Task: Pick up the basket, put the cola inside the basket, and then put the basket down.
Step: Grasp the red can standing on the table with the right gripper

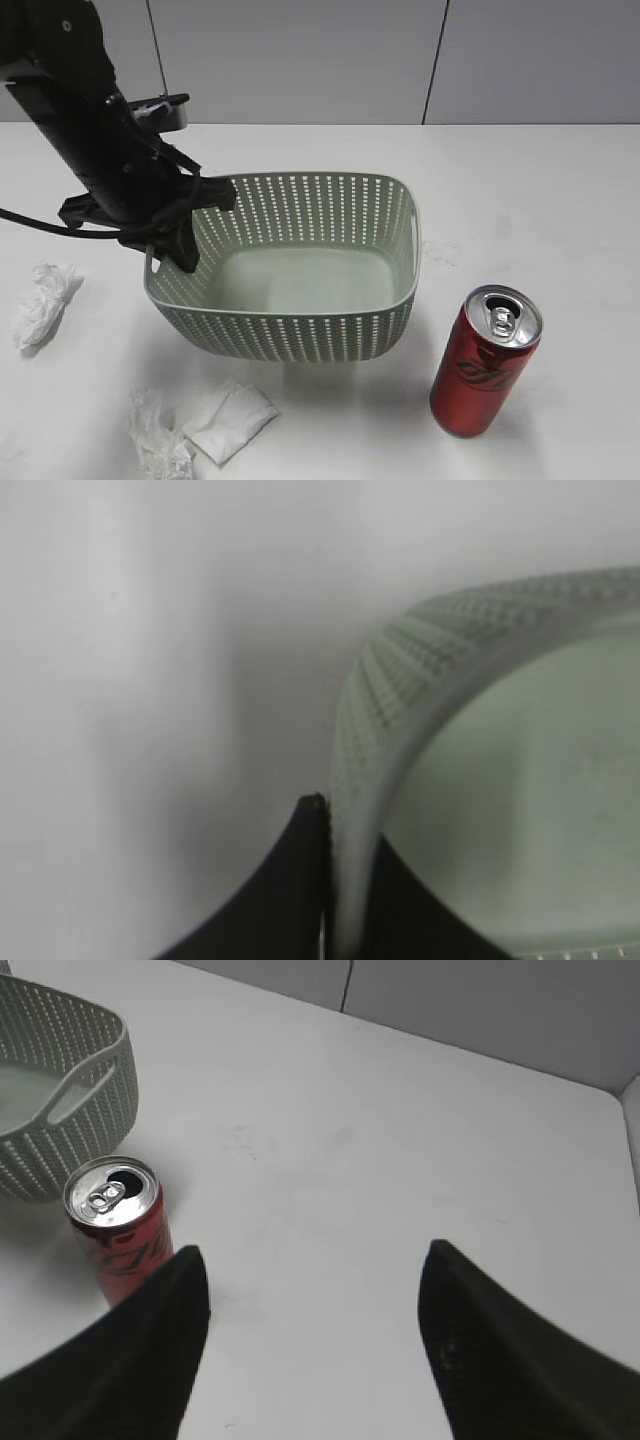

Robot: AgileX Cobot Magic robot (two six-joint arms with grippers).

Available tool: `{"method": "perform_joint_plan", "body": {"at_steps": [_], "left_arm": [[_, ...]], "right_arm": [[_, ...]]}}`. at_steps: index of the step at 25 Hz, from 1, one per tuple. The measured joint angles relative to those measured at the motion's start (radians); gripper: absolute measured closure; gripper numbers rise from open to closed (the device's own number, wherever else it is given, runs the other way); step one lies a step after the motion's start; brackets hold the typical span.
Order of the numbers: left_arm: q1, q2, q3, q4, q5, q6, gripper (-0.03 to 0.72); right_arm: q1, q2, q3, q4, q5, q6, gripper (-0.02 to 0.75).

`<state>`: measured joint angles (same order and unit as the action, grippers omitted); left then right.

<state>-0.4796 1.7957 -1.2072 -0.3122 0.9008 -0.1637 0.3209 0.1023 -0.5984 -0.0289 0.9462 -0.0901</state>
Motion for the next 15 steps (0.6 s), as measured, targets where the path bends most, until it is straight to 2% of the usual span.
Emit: {"method": "perform_joint_plan", "body": {"at_steps": [3, 10, 15], "left_arm": [[0.000, 0.000, 0.000, -0.004, 0.005, -0.001, 0.691], [0.000, 0.000, 0.000, -0.010, 0.021, -0.002, 0.691], [0.000, 0.000, 0.000, -0.002, 0.021, -0.002, 0.691]], "right_arm": [[0.000, -0.096, 0.068, 0.001, 0.000, 0.003, 0.236], [0.001, -0.108, 0.178, 0.029, 0.003, 0.004, 0.236], [0.001, -0.108, 0.186, 0.029, 0.003, 0.004, 0.236]]}}
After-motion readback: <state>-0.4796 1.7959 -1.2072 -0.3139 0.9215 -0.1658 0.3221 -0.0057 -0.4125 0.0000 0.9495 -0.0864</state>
